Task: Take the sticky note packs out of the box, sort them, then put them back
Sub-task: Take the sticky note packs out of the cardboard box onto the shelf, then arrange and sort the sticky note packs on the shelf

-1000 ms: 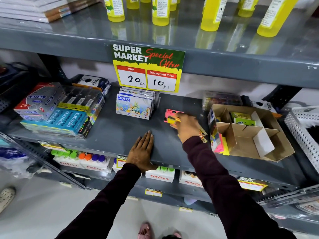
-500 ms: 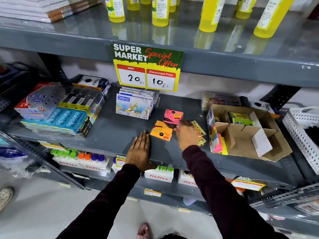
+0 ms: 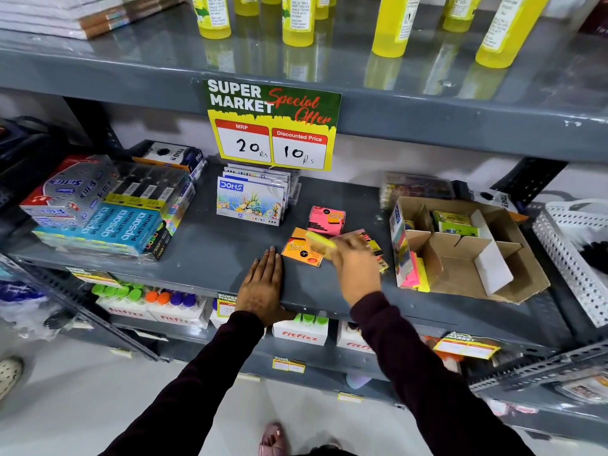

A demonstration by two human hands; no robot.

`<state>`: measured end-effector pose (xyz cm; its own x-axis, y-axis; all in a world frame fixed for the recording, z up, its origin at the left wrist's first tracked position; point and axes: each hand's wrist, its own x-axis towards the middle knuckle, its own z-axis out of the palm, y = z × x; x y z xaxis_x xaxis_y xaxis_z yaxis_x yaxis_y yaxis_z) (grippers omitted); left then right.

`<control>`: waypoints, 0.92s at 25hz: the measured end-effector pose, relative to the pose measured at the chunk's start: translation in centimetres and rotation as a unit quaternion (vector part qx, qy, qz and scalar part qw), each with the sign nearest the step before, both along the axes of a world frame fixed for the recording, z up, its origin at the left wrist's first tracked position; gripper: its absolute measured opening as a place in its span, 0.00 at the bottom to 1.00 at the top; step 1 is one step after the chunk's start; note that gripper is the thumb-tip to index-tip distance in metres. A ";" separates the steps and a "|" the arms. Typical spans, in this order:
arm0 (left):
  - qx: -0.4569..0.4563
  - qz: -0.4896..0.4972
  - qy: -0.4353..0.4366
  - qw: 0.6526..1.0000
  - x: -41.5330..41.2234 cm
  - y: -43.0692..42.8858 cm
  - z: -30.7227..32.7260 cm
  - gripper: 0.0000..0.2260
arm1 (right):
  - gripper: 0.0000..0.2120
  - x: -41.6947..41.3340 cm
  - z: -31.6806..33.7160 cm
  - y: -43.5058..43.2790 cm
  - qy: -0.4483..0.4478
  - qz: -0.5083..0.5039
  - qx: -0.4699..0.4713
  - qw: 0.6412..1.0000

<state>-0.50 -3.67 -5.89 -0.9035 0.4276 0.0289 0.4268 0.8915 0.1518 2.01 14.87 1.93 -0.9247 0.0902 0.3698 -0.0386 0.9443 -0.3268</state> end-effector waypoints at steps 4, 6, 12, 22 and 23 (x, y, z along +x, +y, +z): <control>-0.002 0.003 0.001 1.000 -0.1 0.0 0.0 0.56 | 0.17 3.1 -3.4 -1.8 -0.018 0.086 0.071 0.994; 0.000 0.005 0.000 1.000 -0.1 0.0 0.1 0.56 | 0.16 3.6 -4.4 -1.3 -0.019 0.117 0.079 0.990; -0.023 0.000 -0.003 1.000 -0.1 0.0 0.1 0.57 | 0.20 4.0 -6.2 -0.4 -0.030 0.158 0.137 0.977; -0.029 0.004 -0.011 1.000 0.0 0.1 0.6 0.58 | 0.22 -4.3 0.0 5.1 -0.280 -0.151 0.000 0.948; -0.026 0.004 -0.013 1.000 0.0 0.1 0.6 0.58 | 0.22 -4.8 0.1 5.1 -0.282 -0.149 -0.005 0.948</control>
